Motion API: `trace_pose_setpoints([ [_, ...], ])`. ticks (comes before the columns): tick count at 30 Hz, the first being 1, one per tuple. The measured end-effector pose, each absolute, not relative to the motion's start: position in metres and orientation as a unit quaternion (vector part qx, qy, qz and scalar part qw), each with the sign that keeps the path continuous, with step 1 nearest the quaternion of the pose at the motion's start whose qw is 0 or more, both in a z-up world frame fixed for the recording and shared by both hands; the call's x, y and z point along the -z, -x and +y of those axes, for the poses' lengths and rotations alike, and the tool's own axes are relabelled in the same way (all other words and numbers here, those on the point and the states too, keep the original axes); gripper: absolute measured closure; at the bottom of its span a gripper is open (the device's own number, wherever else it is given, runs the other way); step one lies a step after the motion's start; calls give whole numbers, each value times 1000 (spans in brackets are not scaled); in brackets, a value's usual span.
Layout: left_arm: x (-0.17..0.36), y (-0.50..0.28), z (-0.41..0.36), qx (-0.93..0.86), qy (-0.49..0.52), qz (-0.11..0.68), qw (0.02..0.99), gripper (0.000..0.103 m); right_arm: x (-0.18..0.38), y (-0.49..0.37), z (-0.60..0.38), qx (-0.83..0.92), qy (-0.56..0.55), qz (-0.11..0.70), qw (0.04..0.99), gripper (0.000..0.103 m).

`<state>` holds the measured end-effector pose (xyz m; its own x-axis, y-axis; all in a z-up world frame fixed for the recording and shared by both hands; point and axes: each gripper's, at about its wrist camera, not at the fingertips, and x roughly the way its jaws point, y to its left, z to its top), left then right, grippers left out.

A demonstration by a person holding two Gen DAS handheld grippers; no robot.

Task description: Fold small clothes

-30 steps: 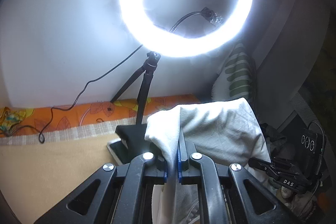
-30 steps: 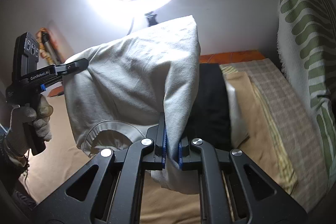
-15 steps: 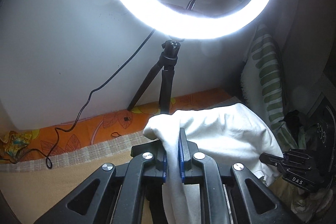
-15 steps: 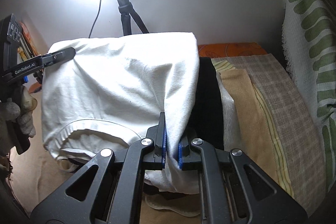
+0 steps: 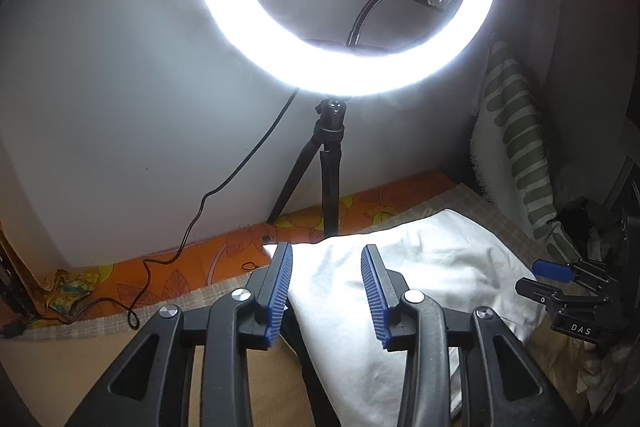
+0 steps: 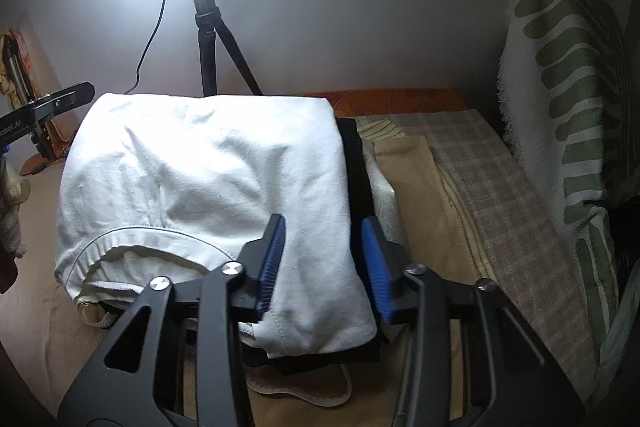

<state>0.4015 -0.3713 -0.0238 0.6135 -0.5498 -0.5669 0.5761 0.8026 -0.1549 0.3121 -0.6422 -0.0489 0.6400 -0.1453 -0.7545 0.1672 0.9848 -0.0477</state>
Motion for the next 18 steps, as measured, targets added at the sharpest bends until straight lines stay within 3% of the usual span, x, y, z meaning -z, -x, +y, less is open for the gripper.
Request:
trace_pose_setpoints([
  [3,13,-387,-369,316,-27,301,899,48,34,-301,-641,88,-19,404,910,49],
  [7,-3,-361,-355,323,-31,292,900,40,16,-284,-634,93,-21,391,916,44],
  [14,-20,-308,-323,321,-41,281,903,17,-14,-248,-610,96,-12,371,924,42],
  [16,-25,-292,-313,317,-40,281,905,11,-22,-238,-601,97,-5,363,927,25],
  [18,-30,-276,-300,313,-36,277,908,4,-32,-226,-589,98,0,349,932,19],
])
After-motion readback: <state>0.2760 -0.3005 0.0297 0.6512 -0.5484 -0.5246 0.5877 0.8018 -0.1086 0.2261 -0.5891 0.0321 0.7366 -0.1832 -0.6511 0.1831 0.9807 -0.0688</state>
